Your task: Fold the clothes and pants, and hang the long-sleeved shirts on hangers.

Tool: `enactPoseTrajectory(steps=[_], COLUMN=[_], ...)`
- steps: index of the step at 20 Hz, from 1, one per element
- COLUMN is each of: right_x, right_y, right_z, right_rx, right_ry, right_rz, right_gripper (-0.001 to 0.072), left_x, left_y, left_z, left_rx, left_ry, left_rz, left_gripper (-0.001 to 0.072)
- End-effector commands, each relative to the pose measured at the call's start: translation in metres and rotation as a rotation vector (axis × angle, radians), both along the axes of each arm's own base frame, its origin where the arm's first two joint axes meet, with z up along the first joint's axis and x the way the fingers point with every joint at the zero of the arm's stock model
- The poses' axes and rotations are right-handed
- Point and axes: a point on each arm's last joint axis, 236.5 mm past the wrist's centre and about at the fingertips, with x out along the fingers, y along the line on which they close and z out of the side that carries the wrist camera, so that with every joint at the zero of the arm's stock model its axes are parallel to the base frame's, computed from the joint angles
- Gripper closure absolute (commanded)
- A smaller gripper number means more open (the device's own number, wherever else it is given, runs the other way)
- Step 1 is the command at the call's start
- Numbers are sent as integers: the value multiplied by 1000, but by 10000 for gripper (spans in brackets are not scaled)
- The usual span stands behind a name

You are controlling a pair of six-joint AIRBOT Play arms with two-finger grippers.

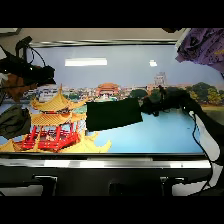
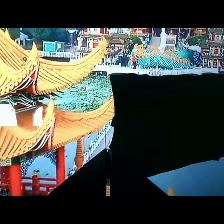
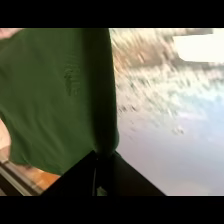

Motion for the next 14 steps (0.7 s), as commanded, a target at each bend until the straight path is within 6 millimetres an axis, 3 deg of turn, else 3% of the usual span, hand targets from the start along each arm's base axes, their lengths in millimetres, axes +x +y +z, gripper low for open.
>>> enactPoseTrajectory(steps=[1,6,10,12,14], right_x=[49,96,118,126,130], right_y=[-23,-54,-73,-95,-130], right_z=[41,109,150,166,176], right_rx=[-94,-211,-272,-286,-276], right_ry=[-68,-206,-286,-307,-304], right_rz=[-106,-206,-285,-351,-439], right_gripper=[685,685,685,685,685], left_x=[1,1,1,1,1], left_y=[0,0,1,0,0], left_z=[0,0,0,0,0], left_rx=[0,0,0,0,0], left_ry=[-2,-2,-2,-2,-2], left_rz=[1,1,1,1,1], left_gripper=[690,690,690,690,690])
